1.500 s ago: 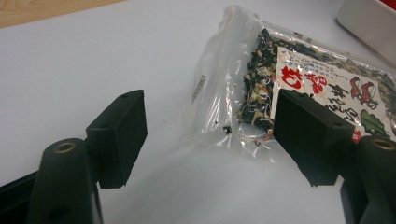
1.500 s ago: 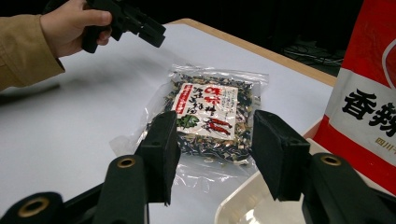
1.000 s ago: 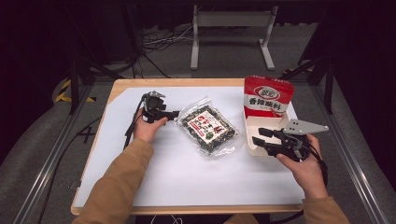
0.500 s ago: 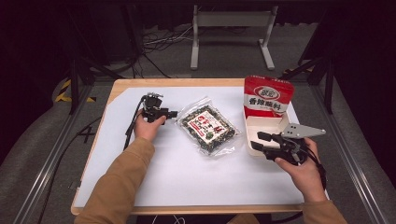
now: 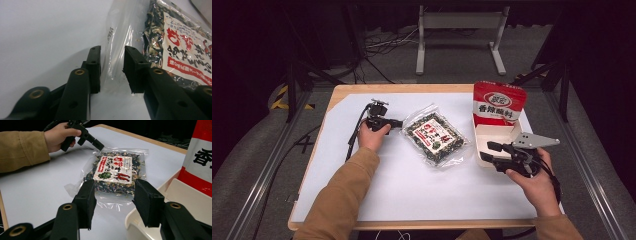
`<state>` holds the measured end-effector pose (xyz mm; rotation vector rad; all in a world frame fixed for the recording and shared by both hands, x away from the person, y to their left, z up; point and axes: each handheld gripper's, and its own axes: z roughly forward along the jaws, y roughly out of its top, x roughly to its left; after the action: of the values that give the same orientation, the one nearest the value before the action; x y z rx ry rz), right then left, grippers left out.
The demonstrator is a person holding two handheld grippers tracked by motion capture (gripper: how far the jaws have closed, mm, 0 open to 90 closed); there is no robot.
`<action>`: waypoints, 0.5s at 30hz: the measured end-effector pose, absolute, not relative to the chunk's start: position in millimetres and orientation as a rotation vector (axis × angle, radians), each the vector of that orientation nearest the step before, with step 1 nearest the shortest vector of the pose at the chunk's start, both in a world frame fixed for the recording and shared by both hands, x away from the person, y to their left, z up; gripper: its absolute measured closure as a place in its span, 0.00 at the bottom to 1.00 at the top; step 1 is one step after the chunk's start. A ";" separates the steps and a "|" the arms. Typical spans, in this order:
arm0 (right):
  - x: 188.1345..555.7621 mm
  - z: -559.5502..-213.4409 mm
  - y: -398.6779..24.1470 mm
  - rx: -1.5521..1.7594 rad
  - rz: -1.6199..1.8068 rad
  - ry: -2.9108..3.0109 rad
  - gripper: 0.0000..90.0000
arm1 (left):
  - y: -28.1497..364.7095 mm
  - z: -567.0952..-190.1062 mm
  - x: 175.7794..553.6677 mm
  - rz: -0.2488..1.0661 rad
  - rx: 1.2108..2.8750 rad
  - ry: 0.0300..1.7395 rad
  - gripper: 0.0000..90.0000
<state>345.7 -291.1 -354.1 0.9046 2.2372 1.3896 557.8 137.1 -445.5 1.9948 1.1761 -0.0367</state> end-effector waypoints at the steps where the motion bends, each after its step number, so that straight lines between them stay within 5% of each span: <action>1: 345.7 -354.1 -291.1 0.904 1.389 2.237 0.57 | 137.1 -445.4 557.8 -0.040 1.997 1.178 0.79; 15: 346.6 -355.6 -291.0 0.910 1.377 2.236 0.57 | 139.2 -443.8 557.5 -0.015 2.012 1.188 0.97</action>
<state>346.6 -291.0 -355.6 0.9105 2.2361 1.3768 557.5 139.2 -443.8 2.0119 1.1882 -0.0146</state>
